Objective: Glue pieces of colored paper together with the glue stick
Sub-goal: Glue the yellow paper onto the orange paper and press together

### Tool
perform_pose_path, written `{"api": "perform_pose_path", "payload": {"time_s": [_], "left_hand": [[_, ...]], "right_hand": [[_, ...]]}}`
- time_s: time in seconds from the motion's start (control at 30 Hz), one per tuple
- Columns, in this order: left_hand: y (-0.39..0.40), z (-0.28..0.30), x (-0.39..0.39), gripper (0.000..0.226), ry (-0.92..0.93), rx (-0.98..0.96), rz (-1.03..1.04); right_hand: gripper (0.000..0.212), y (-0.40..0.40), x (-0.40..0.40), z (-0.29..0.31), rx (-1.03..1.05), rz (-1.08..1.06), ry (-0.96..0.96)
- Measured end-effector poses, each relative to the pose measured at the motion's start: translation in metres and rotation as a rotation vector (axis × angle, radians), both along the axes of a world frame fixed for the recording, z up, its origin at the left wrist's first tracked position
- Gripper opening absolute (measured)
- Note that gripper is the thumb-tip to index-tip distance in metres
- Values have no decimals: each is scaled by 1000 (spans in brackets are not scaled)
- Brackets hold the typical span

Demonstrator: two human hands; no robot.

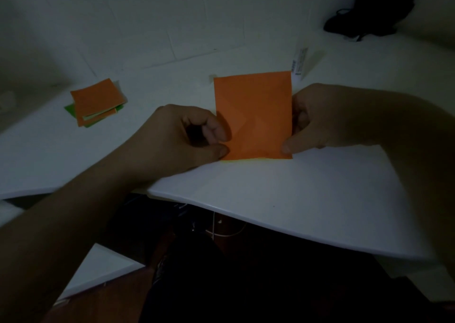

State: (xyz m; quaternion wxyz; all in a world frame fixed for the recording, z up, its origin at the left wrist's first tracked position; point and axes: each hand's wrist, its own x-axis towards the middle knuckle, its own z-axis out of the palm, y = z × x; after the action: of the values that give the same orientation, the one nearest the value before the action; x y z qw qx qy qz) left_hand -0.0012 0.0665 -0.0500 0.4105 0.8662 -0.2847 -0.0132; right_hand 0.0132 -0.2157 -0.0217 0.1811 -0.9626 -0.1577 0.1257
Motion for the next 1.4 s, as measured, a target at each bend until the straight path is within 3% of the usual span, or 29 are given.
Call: {"api": "perform_pose_path", "payload": {"time_s": [0.1,0.23,1.4], "left_hand": [[0,2,-2,17,31,-20,4],[-1,4,-4,17,15,14,-14],[-4,5,-2,19,-26,59,9]], "right_hand": [[24,-1,-9,2,253,-35,136],[23,1,-13,4,292,-39,164],[19,8,-17,8,212,-52,104]]}}
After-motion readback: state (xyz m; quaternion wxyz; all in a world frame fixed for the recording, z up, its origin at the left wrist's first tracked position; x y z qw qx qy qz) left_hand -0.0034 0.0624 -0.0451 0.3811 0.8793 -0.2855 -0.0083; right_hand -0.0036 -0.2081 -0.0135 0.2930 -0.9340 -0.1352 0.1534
